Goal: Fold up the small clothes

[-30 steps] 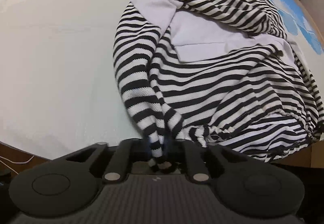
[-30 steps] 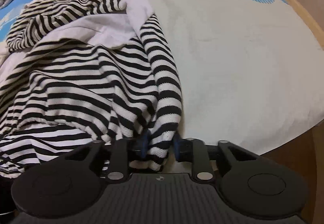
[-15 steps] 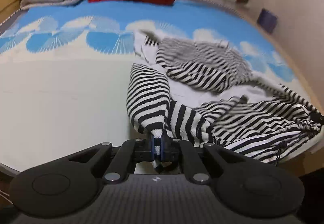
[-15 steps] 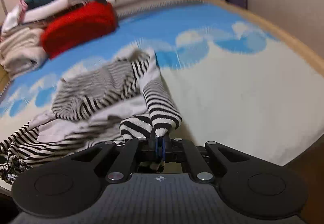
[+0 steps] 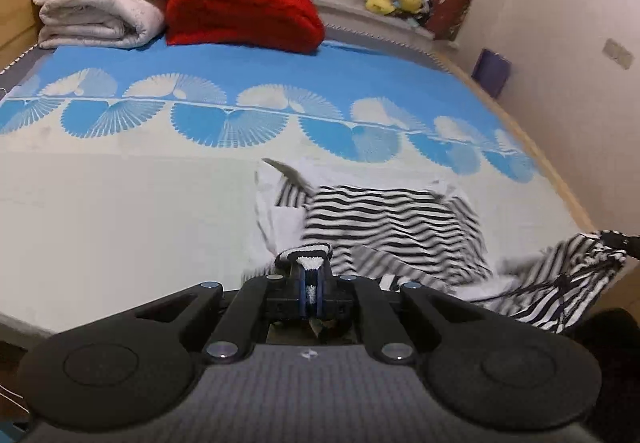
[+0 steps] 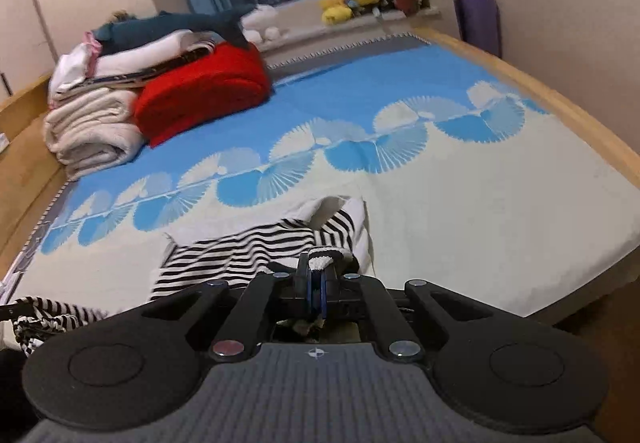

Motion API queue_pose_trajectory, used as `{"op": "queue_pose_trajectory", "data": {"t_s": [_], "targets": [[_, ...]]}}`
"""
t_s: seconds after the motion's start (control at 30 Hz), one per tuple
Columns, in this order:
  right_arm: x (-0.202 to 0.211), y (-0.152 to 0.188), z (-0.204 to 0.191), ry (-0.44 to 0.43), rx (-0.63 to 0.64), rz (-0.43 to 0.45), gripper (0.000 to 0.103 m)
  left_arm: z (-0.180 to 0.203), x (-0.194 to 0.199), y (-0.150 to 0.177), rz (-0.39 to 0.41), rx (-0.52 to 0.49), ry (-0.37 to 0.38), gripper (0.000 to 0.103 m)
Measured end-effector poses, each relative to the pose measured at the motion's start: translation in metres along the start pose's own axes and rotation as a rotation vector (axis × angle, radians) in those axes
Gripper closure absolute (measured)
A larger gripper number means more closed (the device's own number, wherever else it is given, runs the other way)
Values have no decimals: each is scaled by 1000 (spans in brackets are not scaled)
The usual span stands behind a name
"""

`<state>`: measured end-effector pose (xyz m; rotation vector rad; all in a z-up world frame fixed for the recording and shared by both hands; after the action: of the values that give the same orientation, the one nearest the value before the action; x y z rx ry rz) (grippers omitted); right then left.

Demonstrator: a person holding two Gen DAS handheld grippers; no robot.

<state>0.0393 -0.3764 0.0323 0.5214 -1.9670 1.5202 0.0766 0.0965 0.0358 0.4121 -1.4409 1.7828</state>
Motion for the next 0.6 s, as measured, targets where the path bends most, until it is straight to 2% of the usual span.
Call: {"op": "queue_pose_trajectory", "data": {"t_s": [0.07, 0.17, 0.23, 0.37, 0.43, 0.5, 0.57, 0.6], "targets": [[-32, -8, 1, 19, -28, -31, 100, -15, -34, -12, -30, 23, -15, 98], [-87, -26, -5, 48, -48, -74, 100, -32, -89, -40, -57, -11, -55, 98], [-125, -38, -10, 70, -55, -95, 100, -52, -132, -55, -84, 2, -69, 98], [-210, -60, -20, 103, -65, -146, 100, -94, -206, -64, -158, 92, -102, 96], [-250, -63, -22, 106, -90, -189, 100, -105, -228, -62, -197, 150, -109, 96], [-278, -63, -20, 116, -124, -213, 100, -108, -239, -67, -199, 192, -95, 94], [-301, -58, -21, 114, -124, -220, 99, -115, -246, -72, -200, 233, -87, 87], [-311, -53, -20, 115, -125, -240, 98, -119, -249, -72, -206, 286, -60, 83]]}}
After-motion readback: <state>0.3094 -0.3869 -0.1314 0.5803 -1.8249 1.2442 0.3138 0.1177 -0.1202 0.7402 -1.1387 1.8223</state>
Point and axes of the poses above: each gripper's, at about its wrist camera, not at the fingertips, and x roughly against the way its jaws point, z to its right, y to its underside, the point moved 10 cm from there along -x, roughly the way its jaws point, and after that the axes turned 9 degrees about y, right-handed, at the moved point
